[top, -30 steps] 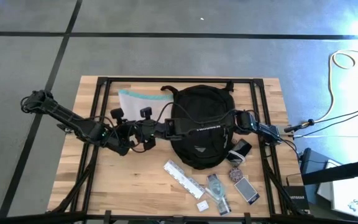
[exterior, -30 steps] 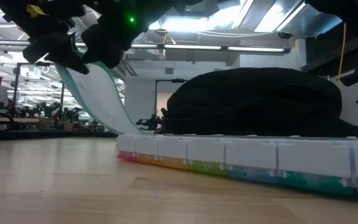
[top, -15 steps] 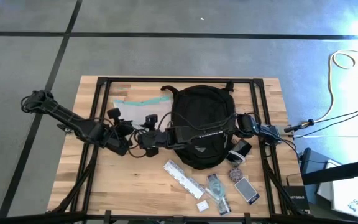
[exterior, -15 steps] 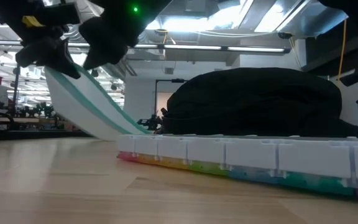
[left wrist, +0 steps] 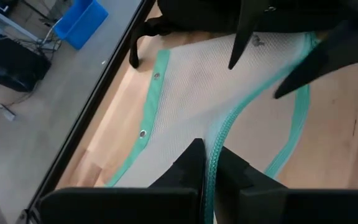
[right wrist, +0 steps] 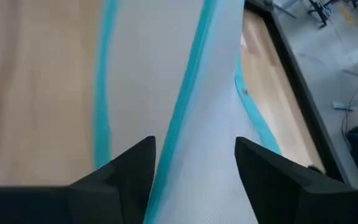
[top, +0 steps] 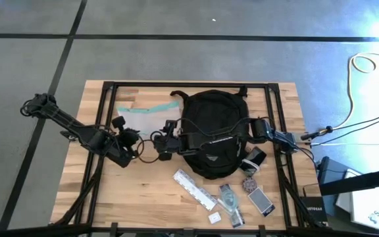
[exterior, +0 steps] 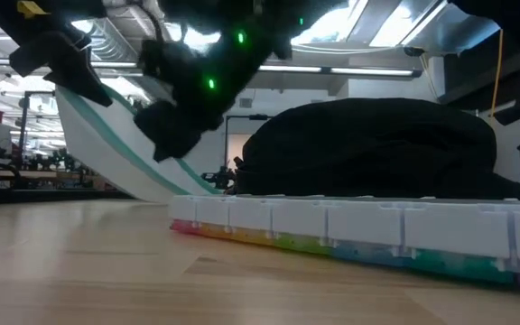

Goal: Unpack backpack
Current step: Open the transparent zipper bag

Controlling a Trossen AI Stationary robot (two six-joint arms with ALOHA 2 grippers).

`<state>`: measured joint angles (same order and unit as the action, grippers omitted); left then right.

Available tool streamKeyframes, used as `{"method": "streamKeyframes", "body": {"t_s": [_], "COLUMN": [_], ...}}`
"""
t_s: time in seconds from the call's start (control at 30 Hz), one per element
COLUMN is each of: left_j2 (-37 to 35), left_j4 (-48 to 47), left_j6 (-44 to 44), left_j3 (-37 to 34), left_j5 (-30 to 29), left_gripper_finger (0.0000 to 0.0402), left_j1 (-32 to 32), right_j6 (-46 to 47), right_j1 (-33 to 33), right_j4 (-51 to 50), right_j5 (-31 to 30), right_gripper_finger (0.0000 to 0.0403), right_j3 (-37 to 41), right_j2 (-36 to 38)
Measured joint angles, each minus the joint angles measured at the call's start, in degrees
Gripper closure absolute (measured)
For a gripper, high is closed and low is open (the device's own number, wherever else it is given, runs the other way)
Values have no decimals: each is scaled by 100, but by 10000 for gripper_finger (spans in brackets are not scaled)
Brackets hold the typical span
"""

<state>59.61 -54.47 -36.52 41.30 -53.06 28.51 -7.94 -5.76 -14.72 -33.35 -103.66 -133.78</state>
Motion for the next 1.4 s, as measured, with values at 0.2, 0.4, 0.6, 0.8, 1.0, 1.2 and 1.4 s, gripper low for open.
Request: {"method": "streamKeyframes", "body": {"t_s": [0.2, 0.4, 0.6, 0.8, 1.0, 1.2, 1.4], "left_j2": [-4, -4, -1, 12, 12, 12, 23], "left_j4": [-3, 35, 521, 1458, 1642, 1598, 1619], "left_j6": [-3, 37, 439, 1169, 1403, 1247, 1287], "left_j3": [0, 1, 0, 2, 2, 2, -151], "left_j5": [55, 50, 73, 370, 358, 269, 123], "left_gripper_finger": [401, 399, 344, 249, 174, 150, 149], "left_j1": [0, 0, 0, -17, -17, -17, -81], "right_j6": [39, 32, -279, -424, -596, -654, -762], "right_j1": [135, 78, -58, -182, -303, -405, -491], "right_j4": [312, 277, 519, 456, 413, 273, 191], "right_j5": [-632, -786, -470, -447, -466, -613, -712], "right_gripper_finger": [236, 299, 392, 401, 402, 403, 403], "right_j3": [298, 306, 244, -83, -425, -700, -958], "right_j2": [0, 14, 28, 31, 44, 44, 42]}}
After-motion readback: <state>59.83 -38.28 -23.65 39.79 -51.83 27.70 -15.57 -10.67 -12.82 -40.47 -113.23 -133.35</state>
